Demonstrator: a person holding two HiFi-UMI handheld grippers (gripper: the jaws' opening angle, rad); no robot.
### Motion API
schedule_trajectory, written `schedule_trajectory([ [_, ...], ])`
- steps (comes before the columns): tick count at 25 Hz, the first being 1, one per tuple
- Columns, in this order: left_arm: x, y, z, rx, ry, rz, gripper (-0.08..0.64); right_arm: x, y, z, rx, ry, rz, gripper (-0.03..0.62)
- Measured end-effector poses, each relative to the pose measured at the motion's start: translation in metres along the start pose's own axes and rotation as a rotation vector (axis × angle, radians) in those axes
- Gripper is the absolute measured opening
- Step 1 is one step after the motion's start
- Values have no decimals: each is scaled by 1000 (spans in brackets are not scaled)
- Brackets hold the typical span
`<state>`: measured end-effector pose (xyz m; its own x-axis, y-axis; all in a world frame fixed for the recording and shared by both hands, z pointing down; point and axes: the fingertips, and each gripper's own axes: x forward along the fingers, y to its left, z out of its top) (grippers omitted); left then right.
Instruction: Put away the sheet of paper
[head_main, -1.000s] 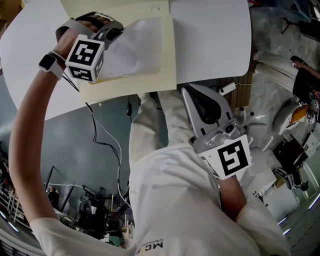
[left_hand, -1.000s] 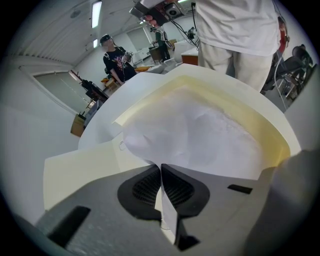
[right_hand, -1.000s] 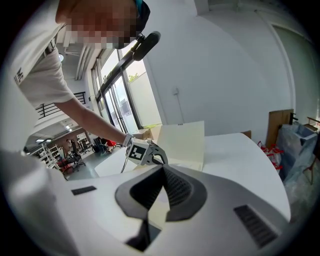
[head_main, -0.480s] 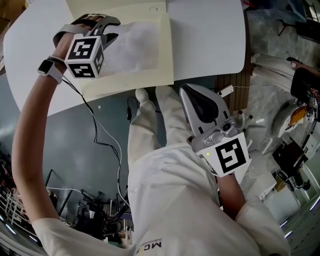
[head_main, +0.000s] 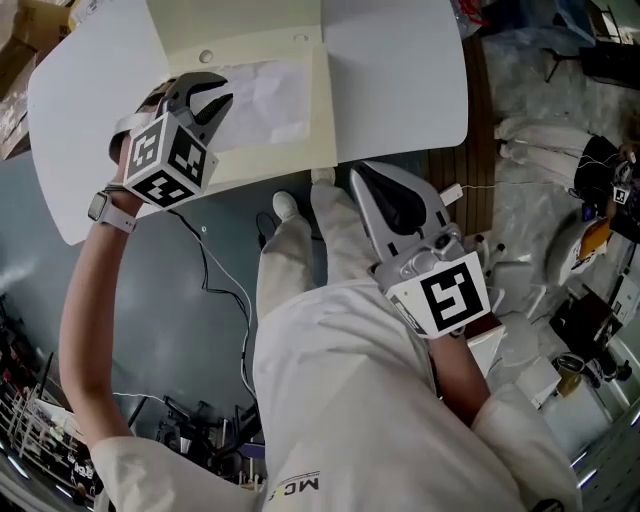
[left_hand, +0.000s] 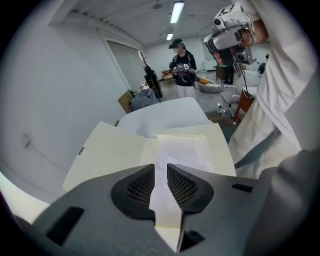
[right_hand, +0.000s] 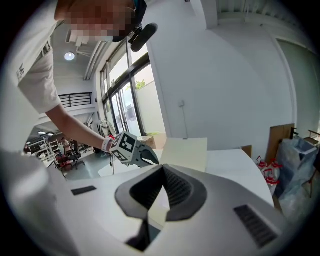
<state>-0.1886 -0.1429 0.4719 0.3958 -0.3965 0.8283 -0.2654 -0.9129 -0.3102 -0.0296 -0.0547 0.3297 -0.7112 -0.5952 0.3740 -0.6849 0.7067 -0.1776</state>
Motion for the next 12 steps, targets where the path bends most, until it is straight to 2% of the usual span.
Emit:
schedule_trajectory([
  [7, -69, -31, 32, -349, -91, 108, 37, -17, 0, 22, -40, -31, -15, 15],
  [12, -117, -52, 63, -558, -189, 193, 26, -31, -3, 35, -60, -42, -34, 15],
])
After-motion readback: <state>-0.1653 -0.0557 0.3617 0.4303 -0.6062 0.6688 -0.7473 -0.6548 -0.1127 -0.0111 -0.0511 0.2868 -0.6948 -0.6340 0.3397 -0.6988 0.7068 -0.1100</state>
